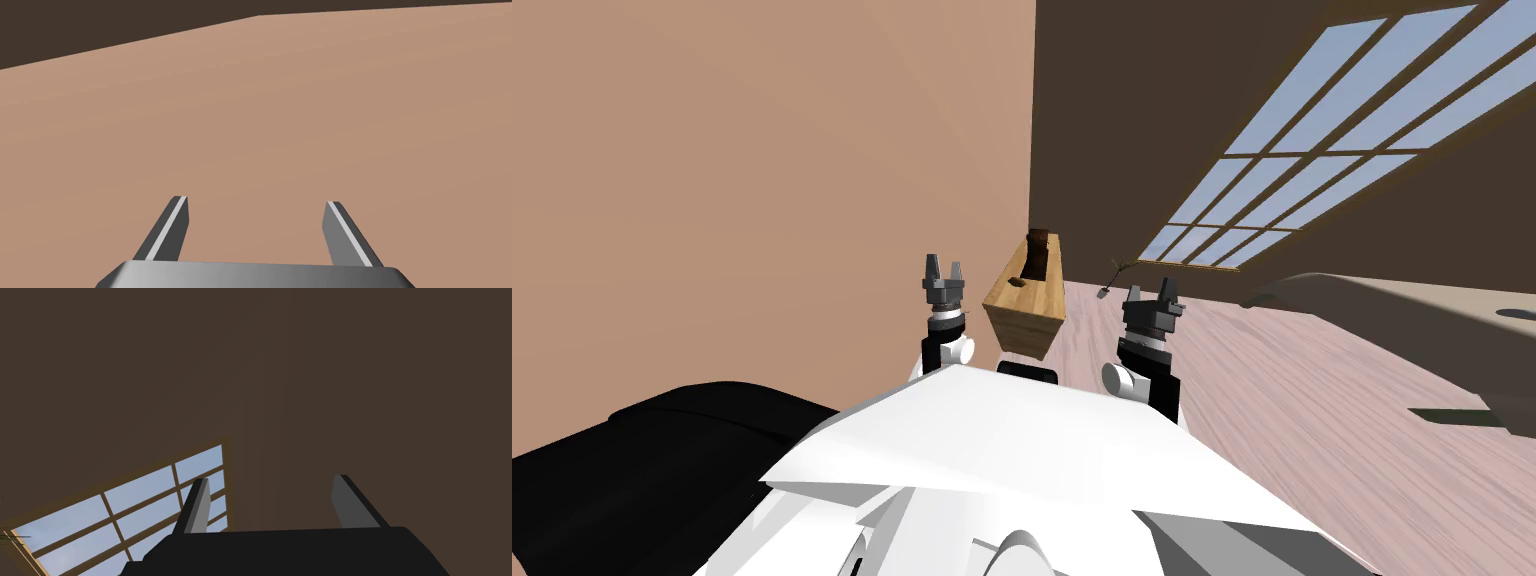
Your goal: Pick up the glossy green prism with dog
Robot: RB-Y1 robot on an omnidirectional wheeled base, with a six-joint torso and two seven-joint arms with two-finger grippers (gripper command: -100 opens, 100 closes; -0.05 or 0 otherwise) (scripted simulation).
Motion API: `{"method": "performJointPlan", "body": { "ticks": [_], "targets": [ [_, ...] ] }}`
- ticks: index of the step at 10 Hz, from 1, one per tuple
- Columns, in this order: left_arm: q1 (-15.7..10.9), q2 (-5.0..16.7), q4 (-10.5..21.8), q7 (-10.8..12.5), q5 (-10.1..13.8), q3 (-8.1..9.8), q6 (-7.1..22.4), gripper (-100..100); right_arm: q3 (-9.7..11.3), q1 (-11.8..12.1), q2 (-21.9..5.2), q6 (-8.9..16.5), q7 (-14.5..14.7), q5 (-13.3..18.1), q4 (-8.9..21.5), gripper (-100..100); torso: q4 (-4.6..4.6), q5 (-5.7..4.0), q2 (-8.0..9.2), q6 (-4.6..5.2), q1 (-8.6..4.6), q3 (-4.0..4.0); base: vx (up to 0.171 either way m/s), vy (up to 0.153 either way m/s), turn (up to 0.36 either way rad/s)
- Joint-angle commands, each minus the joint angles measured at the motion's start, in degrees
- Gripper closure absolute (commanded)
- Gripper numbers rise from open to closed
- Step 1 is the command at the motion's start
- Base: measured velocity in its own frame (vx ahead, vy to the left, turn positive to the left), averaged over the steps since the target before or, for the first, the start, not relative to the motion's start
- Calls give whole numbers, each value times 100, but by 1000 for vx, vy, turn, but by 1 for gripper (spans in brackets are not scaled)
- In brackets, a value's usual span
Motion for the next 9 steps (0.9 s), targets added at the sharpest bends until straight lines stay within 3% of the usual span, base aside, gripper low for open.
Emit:
{"method": "performJointPlan", "body": {
  "ticks": [1,5,6,8,9],
  "targets": [
    [59,243,132,156,13,21,41,-100,0,0,0,0,0,0,0,0,0,0,0,0,0,0,-7,-34,-58],
    [289,891,608,699,54,72,188,-100,1,0,1,0,0,0,0,0,1,-7,5,1,-34,3,-13,-89,-51],
    [289,987,608,719,54,72,188,-100,1,0,1,0,0,0,0,0,1,-8,7,0,-37,4,-18,-76,-15],
    [460,1370,945,1090,82,96,291,-100,1,0,1,0,0,0,0,0,1,-6,8,0,-26,4,-10,-87,-53],
    [460,1504,945,1136,82,96,291,-100,1,0,1,0,0,0,0,0,1,-7,4,1,-34,2,-1,-97,-26]
  ]
}}
